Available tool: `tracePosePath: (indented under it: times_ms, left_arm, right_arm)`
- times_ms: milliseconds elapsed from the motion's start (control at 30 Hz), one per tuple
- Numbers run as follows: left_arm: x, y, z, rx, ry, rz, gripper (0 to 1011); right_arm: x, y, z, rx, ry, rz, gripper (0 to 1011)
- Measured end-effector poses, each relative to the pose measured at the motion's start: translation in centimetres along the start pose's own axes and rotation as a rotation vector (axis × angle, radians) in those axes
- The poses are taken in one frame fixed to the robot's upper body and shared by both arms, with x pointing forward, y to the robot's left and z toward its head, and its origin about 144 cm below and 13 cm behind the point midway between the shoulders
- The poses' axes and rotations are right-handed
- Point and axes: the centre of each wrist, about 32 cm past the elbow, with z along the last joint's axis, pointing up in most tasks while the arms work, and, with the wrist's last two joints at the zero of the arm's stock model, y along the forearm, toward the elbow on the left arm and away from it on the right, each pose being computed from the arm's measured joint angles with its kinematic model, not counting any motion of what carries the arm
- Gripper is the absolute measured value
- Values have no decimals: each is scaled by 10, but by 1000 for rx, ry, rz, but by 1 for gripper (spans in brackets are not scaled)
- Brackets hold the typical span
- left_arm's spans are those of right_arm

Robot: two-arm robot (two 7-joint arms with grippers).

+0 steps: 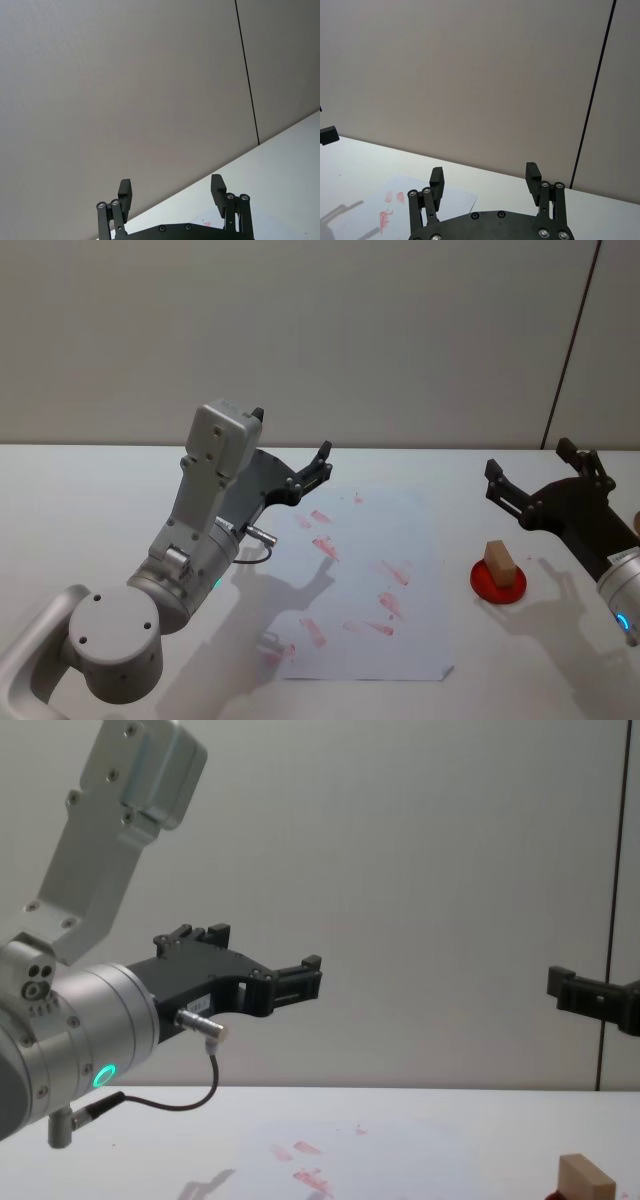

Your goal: Use the one hand to pick up the stamp and affix it onto the A4 paper.

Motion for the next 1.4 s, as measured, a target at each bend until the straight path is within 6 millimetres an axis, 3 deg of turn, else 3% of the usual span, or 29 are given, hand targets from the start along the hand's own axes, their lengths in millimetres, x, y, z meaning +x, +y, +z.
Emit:
tracePosePath:
  times_ms: [1400]
  left_arm:
    - [0, 0, 0, 0, 0, 0, 1003]
  right_arm:
    - [0, 0, 0, 0, 0, 0, 1001]
